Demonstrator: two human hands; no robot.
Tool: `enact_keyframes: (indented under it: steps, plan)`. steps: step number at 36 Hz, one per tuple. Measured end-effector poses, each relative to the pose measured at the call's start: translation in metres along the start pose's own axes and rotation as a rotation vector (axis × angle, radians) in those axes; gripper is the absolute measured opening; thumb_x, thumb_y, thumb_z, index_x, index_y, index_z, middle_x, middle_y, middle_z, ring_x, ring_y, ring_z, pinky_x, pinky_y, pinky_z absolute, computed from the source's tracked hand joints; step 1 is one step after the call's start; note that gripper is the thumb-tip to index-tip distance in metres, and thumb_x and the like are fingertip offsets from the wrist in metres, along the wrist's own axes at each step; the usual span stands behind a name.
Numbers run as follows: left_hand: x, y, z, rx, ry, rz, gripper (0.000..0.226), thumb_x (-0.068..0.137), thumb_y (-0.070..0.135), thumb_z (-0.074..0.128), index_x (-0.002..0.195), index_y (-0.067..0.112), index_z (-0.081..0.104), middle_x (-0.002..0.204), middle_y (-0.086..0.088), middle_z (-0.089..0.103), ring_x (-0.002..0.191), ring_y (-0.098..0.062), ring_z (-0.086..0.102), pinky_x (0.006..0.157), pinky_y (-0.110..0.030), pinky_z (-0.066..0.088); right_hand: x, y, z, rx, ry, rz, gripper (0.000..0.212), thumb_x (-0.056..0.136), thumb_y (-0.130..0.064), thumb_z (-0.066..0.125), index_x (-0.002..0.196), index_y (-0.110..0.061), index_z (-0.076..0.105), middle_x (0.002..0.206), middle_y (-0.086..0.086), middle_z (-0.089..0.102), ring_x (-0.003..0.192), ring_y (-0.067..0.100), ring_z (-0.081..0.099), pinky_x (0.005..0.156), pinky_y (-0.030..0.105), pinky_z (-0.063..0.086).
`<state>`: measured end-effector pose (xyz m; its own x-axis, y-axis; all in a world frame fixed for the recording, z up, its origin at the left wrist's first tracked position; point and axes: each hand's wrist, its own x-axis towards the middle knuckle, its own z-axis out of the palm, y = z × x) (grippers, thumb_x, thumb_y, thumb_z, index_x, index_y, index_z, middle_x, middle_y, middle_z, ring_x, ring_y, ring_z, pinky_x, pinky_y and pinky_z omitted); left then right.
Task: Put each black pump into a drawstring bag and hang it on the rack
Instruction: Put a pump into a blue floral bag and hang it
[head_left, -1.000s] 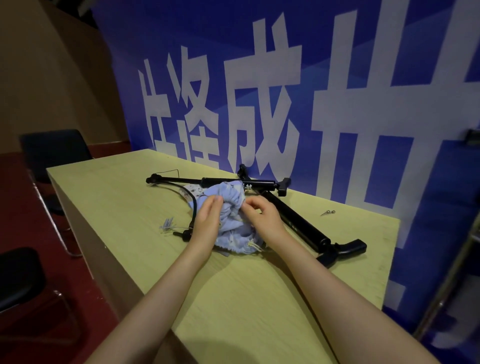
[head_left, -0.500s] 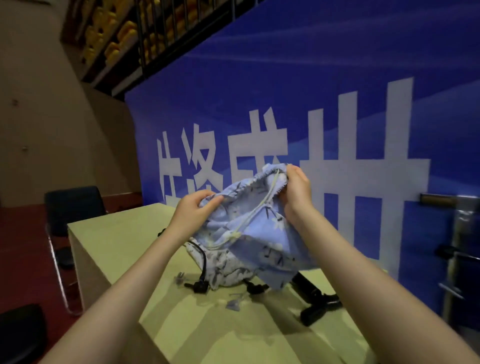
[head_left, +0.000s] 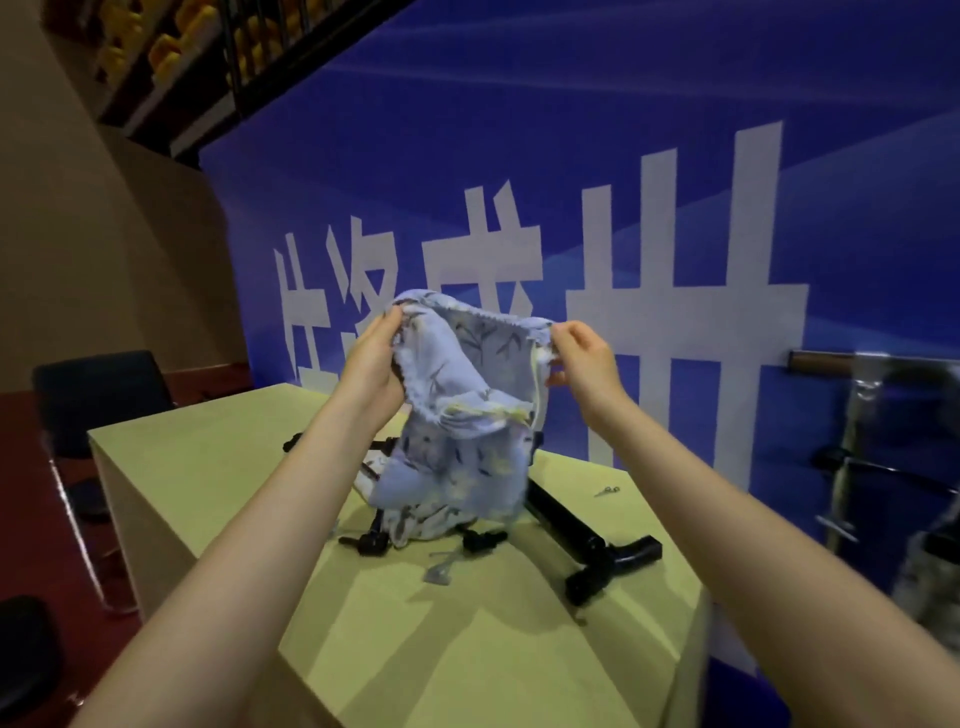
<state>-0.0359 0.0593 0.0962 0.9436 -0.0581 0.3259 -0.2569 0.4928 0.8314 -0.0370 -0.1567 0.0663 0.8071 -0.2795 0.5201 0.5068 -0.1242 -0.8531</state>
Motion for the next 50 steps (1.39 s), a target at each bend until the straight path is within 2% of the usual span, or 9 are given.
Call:
enact_keyframes:
  steps: [4,8,11,14,23,29,33,40,50]
  plan:
    - [0.005,-0.016,0.005,0.055,0.082,-0.061,0.027,0.103,0.027,0.042,0.113,0.008,0.058,0.109,-0.010,0.065,0.099,-0.024,0.064,0.083,-0.035,0.052,-0.008,0.037,-0.002,-0.353,-0.072,-0.079,0.027,0.101,-0.027,0.046,0.081,-0.010,0.054,0.075,0.009,0.060,0.068,0.018,0.061,0.061,0.038,0.049]
    - [-0.004,-0.051,-0.007,0.165,-0.039,-0.284,0.026,0.100,0.028,0.043,0.095,0.008,0.059,0.075,-0.004,0.072,0.081,-0.023,0.059,0.079,-0.035,0.051,-0.016,0.086,-0.020,-0.506,-0.076,0.076,0.032,0.099,-0.030,0.047,0.084,-0.005,0.058,0.082,0.018,0.063,0.072,0.030,0.060,0.068,0.048,0.052]
    - [-0.010,-0.089,-0.022,0.099,-0.179,-0.509,0.049,0.092,0.040,0.058,0.121,0.001,0.062,0.116,-0.019,0.066,0.107,-0.033,0.060,0.106,-0.044,0.042,-0.019,0.114,-0.038,-0.551,-0.093,0.216,0.033,0.098,-0.030,0.051,0.086,-0.003,0.064,0.088,0.018,0.067,0.084,0.033,0.065,0.066,0.041,0.053]
    - [-0.015,-0.121,-0.028,0.205,-0.232,-0.608,0.038,0.085,0.042,0.064,0.095,0.007,0.076,0.096,-0.015,0.073,0.086,-0.027,0.070,0.091,-0.037,0.051,-0.017,0.137,-0.055,-0.552,-0.113,0.308,0.025,0.096,-0.023,0.052,0.078,-0.009,0.063,0.082,0.014,0.065,0.080,0.031,0.062,0.063,0.034,0.050]
    - [-0.003,-0.183,-0.038,0.069,0.042,-0.555,0.054,0.102,0.042,0.038,0.133,0.000,0.053,0.125,-0.018,0.057,0.126,-0.033,0.050,0.113,-0.042,0.034,-0.011,0.186,-0.103,-0.691,0.104,0.397,0.029,0.102,-0.020,0.042,0.124,-0.011,0.060,0.120,0.010,0.061,0.098,0.022,0.054,0.084,0.033,0.045]
    - [0.013,-0.201,-0.058,0.137,0.171,-0.510,0.049,0.100,0.047,0.039,0.090,0.005,0.061,0.097,-0.016,0.061,0.090,-0.028,0.059,0.089,-0.034,0.047,-0.008,0.210,-0.109,-0.968,-0.099,0.293,0.039,0.099,-0.020,0.049,0.138,-0.015,0.052,0.140,0.014,0.046,0.121,0.028,0.051,0.104,0.038,0.040]
    - [0.009,-0.209,-0.065,0.109,0.124,-0.516,0.068,0.072,0.059,0.068,0.111,0.004,0.066,0.110,-0.024,0.065,0.105,-0.036,0.064,0.101,-0.050,0.047,-0.001,0.218,-0.107,-1.082,-0.198,0.243,0.037,0.099,-0.026,0.050,0.133,-0.016,0.058,0.128,0.013,0.052,0.119,0.029,0.048,0.099,0.037,0.041]
    - [0.010,-0.213,-0.070,0.062,0.006,-0.514,0.035,0.091,0.046,0.060,0.088,0.012,0.066,0.094,-0.016,0.067,0.092,-0.030,0.065,0.093,-0.043,0.051,-0.002,0.219,-0.107,-1.086,-0.158,0.189,0.024,0.096,-0.024,0.057,0.113,-0.013,0.070,0.109,0.007,0.057,0.099,0.021,0.051,0.082,0.027,0.040]
    - [0.006,-0.207,-0.072,0.043,0.003,-0.515,0.046,0.090,0.047,0.060,0.115,0.008,0.061,0.123,-0.025,0.060,0.115,-0.038,0.060,0.103,-0.049,0.046,-0.015,0.208,-0.108,-1.013,-0.166,0.246,0.020,0.097,-0.019,0.056,0.108,-0.008,0.067,0.105,0.005,0.059,0.091,0.015,0.051,0.080,0.025,0.040]
